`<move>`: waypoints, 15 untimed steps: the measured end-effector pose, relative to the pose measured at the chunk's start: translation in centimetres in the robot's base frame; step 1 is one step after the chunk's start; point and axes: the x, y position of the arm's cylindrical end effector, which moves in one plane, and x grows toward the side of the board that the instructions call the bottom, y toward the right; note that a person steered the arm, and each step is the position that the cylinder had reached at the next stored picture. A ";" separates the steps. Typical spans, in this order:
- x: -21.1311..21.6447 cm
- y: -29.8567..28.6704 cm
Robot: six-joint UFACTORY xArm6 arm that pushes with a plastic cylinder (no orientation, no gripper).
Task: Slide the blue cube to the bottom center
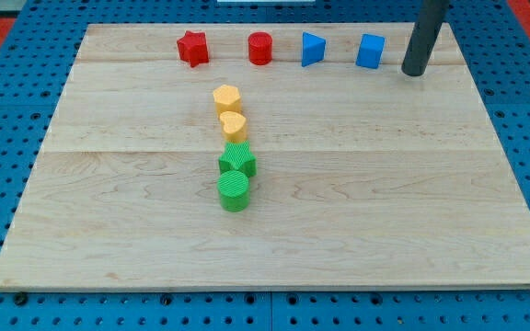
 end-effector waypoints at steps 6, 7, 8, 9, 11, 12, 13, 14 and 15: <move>2.7 0.4; 2.7 0.4; 3.0 0.4; 3.5 0.4; 3.5 0.0; 5.4 0.0; 3.2 3.3; -1.4 9.1; -6.9 7.2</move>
